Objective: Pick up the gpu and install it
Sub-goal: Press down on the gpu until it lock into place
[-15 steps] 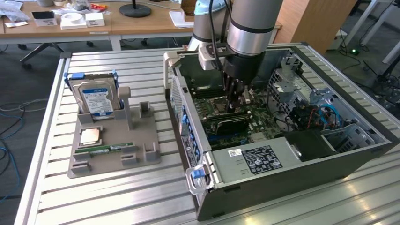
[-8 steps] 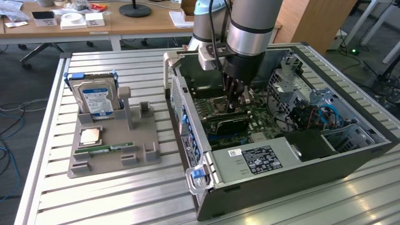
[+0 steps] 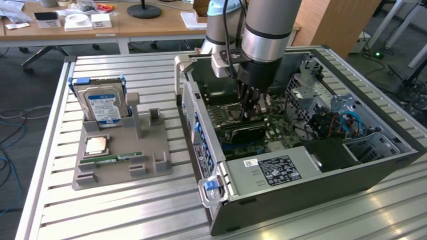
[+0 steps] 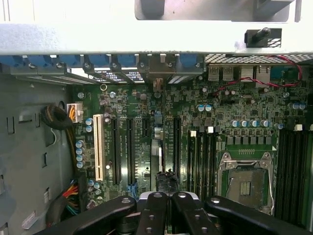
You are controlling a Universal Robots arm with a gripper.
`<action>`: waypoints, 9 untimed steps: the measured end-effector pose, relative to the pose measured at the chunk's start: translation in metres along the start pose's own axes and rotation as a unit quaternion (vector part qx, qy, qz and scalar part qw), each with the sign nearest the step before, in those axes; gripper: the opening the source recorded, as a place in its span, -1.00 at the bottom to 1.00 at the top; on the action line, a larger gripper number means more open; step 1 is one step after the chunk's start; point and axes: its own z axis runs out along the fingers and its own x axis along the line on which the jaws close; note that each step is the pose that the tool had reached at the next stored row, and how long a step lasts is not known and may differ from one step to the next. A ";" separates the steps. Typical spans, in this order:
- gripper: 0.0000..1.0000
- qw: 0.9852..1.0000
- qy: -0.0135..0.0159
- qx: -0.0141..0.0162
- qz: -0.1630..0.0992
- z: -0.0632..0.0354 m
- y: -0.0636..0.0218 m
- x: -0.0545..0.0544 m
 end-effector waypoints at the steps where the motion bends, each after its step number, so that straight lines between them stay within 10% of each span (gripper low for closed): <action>1: -0.79 1.000 0.000 0.000 0.000 0.0000 0.0000 0.000; 9: -0.79 1.000 0.000 0.000 0.000 0.0006 0.0002 -0.002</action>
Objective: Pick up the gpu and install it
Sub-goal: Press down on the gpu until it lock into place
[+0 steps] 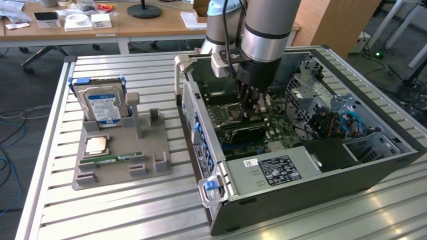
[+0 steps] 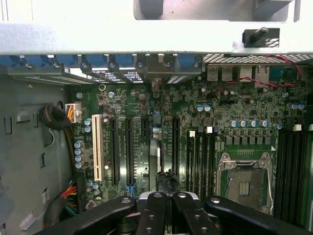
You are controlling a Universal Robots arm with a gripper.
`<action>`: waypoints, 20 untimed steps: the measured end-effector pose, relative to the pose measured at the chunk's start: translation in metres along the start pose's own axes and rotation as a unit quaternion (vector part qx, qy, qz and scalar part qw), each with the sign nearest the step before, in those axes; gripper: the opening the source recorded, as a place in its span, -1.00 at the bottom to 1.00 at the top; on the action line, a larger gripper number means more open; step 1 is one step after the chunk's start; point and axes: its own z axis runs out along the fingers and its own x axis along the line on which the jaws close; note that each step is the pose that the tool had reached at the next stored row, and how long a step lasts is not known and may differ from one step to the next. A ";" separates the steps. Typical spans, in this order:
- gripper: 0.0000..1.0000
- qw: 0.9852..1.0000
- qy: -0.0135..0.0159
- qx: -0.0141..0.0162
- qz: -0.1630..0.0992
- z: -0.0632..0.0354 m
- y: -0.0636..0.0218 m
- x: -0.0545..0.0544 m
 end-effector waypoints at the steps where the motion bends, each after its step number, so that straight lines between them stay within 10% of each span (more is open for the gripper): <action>1: -0.79 1.000 0.000 0.000 0.000 0.0001 -0.0001 0.000; 20: -0.79 1.000 0.000 0.000 0.000 0.0001 -0.0002 0.002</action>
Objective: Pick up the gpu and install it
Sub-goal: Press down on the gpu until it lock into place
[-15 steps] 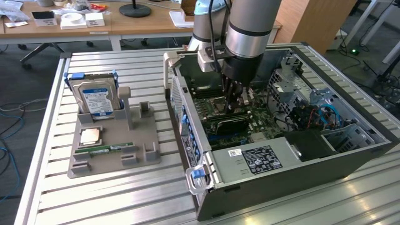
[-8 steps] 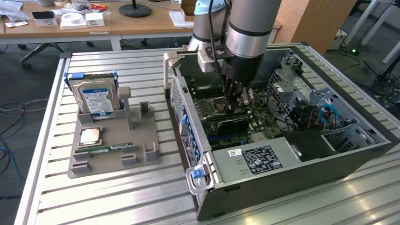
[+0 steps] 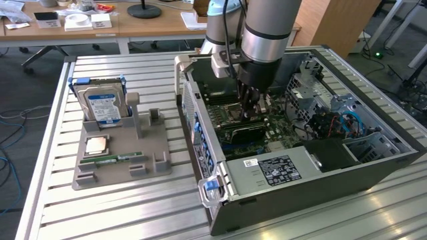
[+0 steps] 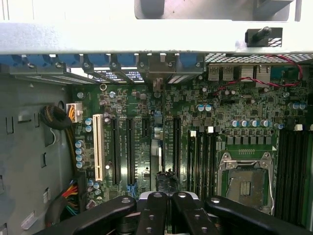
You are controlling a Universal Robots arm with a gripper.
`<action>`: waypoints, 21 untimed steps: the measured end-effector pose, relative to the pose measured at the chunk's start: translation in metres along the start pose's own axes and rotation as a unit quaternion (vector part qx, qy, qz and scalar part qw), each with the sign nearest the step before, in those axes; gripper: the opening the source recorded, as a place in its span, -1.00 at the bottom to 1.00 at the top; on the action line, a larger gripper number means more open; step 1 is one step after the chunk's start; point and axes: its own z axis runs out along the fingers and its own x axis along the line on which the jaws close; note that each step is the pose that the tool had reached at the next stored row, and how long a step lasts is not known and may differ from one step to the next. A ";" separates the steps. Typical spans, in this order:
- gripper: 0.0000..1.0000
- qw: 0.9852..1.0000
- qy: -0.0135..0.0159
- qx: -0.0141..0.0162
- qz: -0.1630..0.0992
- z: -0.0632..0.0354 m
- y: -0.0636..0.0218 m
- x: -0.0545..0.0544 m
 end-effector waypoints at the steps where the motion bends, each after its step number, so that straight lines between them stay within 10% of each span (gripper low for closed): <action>1: -0.79 1.000 0.000 0.000 0.000 0.0000 0.0000 0.000; 21: -0.79 1.000 0.000 0.000 0.000 0.0073 0.0004 -0.002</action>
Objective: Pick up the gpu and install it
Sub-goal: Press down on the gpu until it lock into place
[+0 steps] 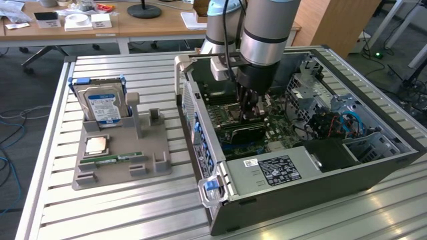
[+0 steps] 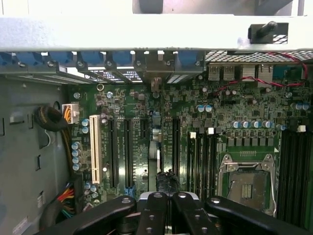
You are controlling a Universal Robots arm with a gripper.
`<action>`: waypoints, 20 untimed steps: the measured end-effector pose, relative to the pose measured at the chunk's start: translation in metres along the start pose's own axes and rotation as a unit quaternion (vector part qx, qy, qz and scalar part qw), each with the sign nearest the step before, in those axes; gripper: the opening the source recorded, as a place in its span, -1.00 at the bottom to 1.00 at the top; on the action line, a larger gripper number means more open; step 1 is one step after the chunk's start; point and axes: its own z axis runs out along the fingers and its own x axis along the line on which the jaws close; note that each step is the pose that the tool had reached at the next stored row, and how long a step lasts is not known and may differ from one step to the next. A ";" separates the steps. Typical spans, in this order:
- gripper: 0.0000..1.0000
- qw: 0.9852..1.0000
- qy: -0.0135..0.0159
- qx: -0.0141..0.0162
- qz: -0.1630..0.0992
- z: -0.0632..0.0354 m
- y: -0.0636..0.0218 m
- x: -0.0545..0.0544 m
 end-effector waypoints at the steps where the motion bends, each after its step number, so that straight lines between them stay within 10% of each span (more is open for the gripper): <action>1: -0.79 1.000 0.000 0.000 0.000 0.0002 0.0000 0.000; 20: -0.79 1.000 0.000 0.000 0.000 0.0111 0.0005 0.000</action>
